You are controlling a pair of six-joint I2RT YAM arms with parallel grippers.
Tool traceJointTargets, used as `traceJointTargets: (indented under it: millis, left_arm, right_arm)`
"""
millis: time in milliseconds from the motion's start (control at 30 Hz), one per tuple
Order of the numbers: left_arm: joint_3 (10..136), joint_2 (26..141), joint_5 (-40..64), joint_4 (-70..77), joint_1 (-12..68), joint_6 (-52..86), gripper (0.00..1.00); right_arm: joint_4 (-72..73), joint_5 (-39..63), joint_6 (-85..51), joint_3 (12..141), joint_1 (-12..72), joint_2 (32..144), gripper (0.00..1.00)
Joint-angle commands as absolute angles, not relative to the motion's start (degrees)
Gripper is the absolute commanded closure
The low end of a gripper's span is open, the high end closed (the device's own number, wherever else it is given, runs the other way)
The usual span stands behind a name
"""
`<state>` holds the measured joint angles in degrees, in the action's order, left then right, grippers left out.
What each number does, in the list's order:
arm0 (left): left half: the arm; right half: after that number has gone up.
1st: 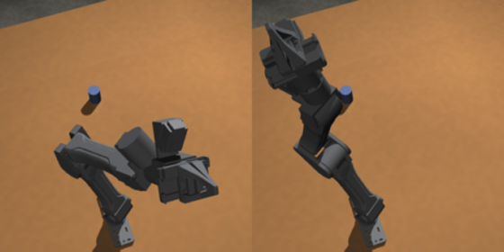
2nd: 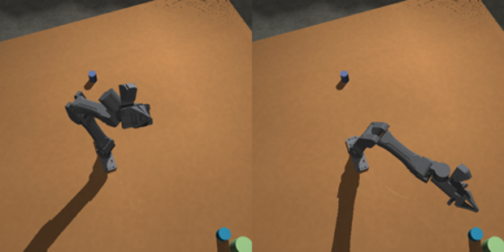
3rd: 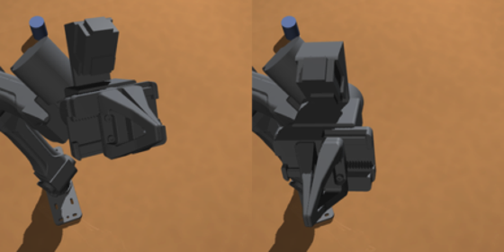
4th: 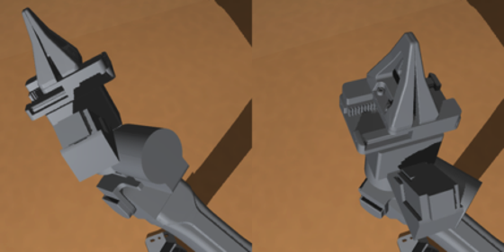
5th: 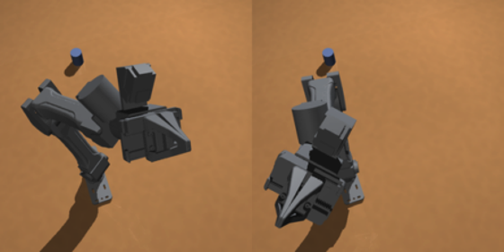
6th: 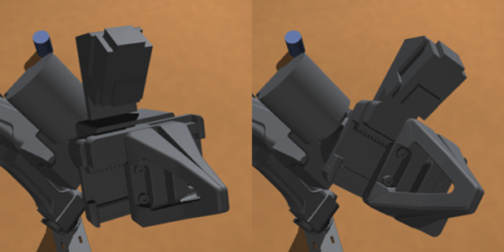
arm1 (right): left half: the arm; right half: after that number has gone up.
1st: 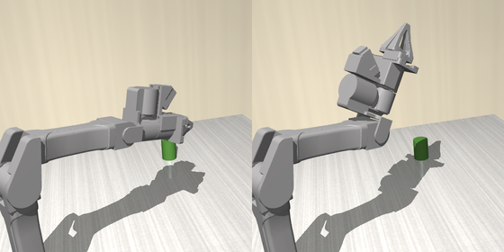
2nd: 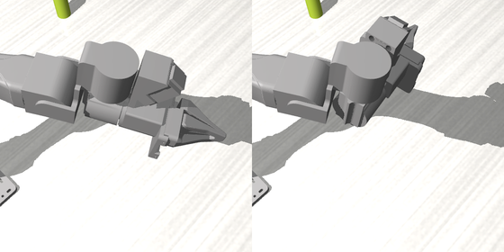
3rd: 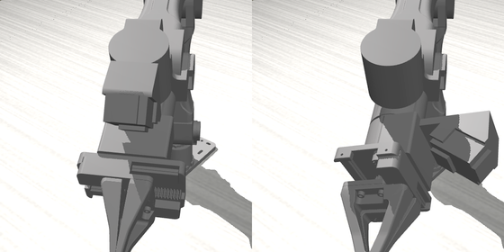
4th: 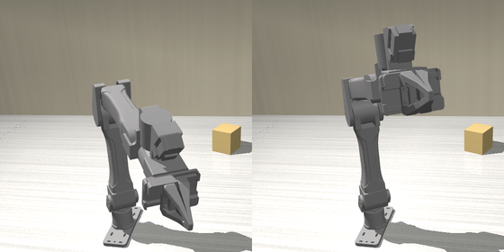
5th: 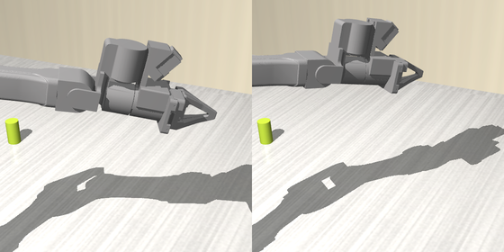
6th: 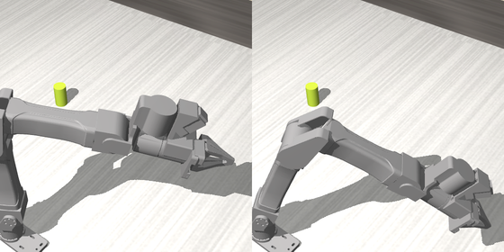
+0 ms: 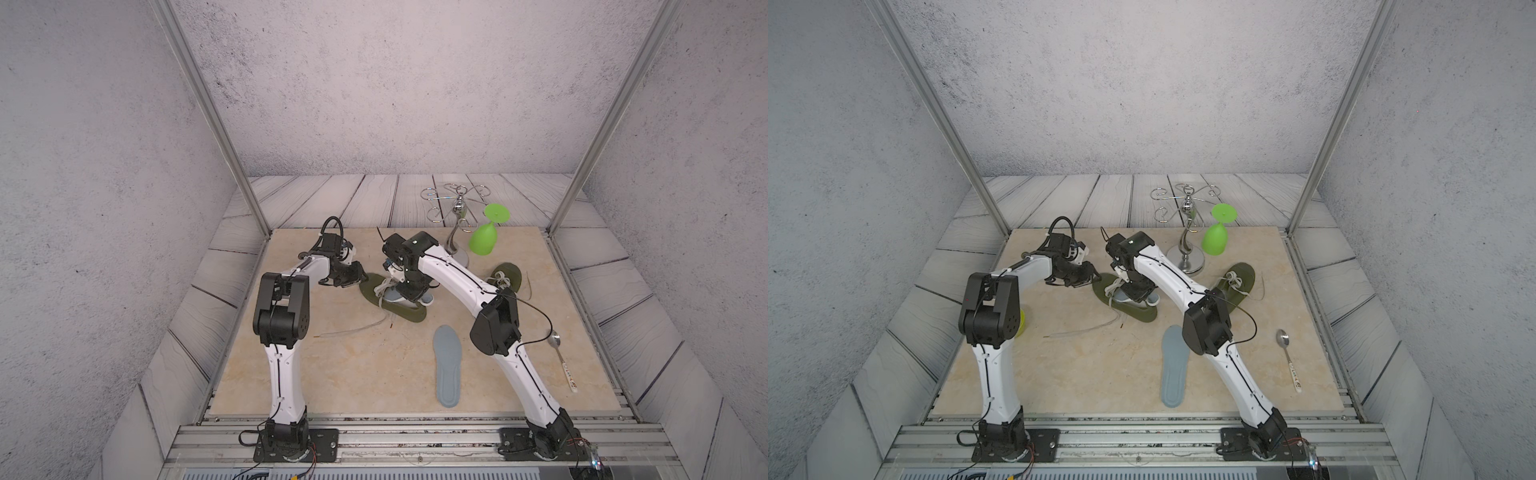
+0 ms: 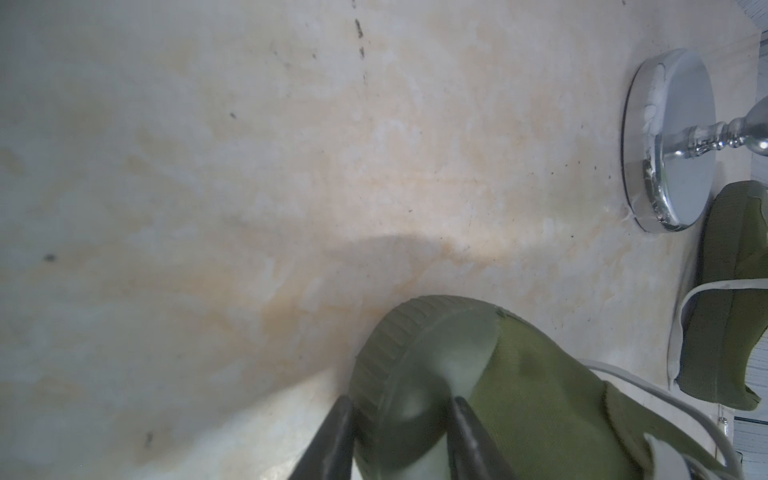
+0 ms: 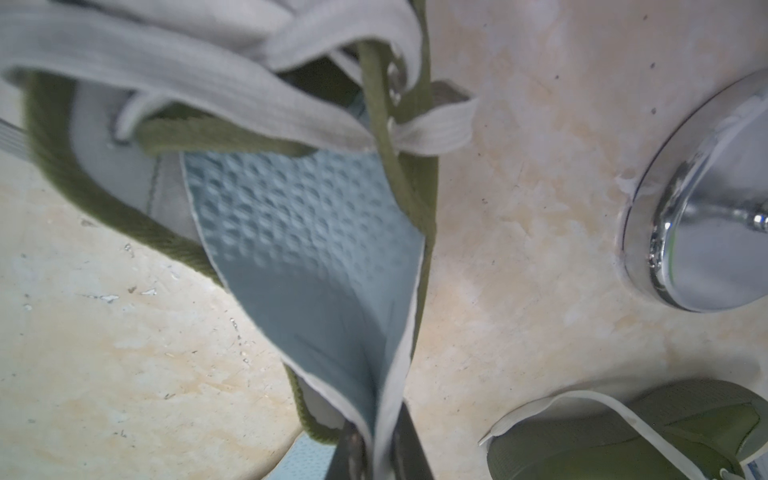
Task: Insert the insole into the shoe
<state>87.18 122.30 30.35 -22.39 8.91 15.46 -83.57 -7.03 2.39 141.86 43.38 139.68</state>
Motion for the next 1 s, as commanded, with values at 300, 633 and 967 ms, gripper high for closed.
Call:
traceJointTargets:
  millis: [300,633,967]
  left_arm:
    - [84.74,121.22,33.16,-23.86,10.99,16.31,0.61]
    - [82.37,120.16,32.35,-23.03,11.04,16.39,0.61]
    - [82.34,119.94,32.97,-22.21,11.06,17.27,0.61]
  right_arm:
    - [-74.28,-1.1,5.8,137.09,43.94,139.22,0.96]
    - [-87.67,-8.58,-0.19,143.09,43.77,141.62,0.95]
    - [-89.0,-9.67,1.02,141.03,44.16,140.56,0.95]
